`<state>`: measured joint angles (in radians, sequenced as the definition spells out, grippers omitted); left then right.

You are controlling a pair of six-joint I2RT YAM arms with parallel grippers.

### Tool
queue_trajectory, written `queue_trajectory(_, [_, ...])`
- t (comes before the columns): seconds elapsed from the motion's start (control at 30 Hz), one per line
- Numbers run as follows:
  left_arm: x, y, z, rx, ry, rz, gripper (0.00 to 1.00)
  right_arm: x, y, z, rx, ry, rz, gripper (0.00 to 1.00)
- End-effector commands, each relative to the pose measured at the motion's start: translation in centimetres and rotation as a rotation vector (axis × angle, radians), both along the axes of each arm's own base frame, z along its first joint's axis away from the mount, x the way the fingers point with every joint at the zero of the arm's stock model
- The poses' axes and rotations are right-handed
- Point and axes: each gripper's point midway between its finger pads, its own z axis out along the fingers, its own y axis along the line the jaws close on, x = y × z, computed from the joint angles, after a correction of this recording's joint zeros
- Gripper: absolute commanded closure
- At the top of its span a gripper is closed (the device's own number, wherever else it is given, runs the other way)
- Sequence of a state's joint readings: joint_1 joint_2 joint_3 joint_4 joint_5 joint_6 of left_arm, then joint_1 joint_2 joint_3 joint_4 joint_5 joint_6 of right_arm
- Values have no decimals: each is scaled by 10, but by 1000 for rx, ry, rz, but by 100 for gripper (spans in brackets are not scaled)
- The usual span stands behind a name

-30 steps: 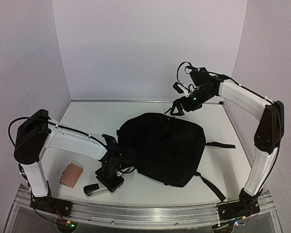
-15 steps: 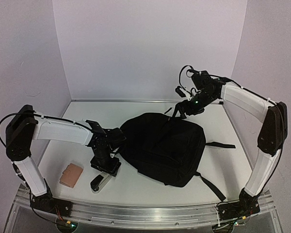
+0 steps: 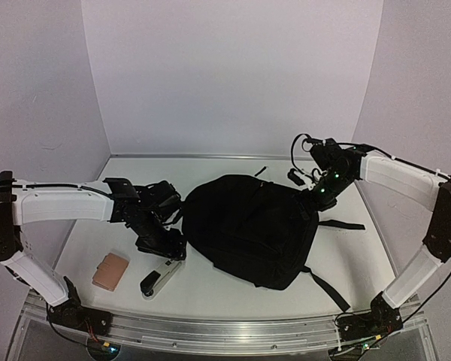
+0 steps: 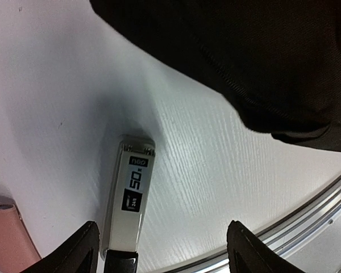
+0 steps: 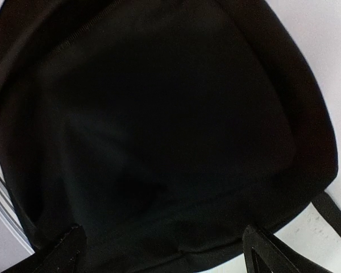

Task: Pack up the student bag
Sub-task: Adjust the stationery at the center of the board, then adjust the student bag at the center of the board.

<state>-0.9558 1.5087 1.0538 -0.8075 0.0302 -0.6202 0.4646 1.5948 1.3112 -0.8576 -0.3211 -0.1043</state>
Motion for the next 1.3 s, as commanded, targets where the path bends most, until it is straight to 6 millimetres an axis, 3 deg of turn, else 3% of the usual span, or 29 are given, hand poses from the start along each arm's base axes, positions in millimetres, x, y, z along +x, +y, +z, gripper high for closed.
queue_trajectory(0.0, [10, -13, 3, -10, -26, -23, 22, -6, -32, -14, -136, -18, -5, 5])
queue_trajectory(0.17, [13, -25, 16, -86, -51, -31, 22, 5, -40, -50, -215, 45, 19, 10])
queue_trajectory(0.43, [16, -29, 24, -128, -78, -12, 22, 95, -55, -49, -294, -71, -34, 14])
queue_trajectory(0.6, [15, -27, 24, -136, -86, -7, 22, 144, -51, -17, -321, -195, -91, 14])
queue_trajectory(0.73, [15, -25, 24, -136, -92, -6, 22, 170, -57, 29, -342, -314, -170, 13])
queue_trajectory(0.83, [15, -24, 26, -142, -98, -4, 22, 164, -47, 67, -218, -353, -237, 15])
queue_trajectory(0.9, [15, -23, 26, -142, -102, -1, 22, 149, -29, 77, -120, -329, -252, 20])
queue_trajectory(1.07, [15, -20, 27, -131, -106, 0, 22, 108, 28, 66, -83, -295, -163, 20])
queue_trajectory(1.27, [16, -22, 28, -143, -105, 14, 22, 79, 81, 43, -90, -271, -87, 22])
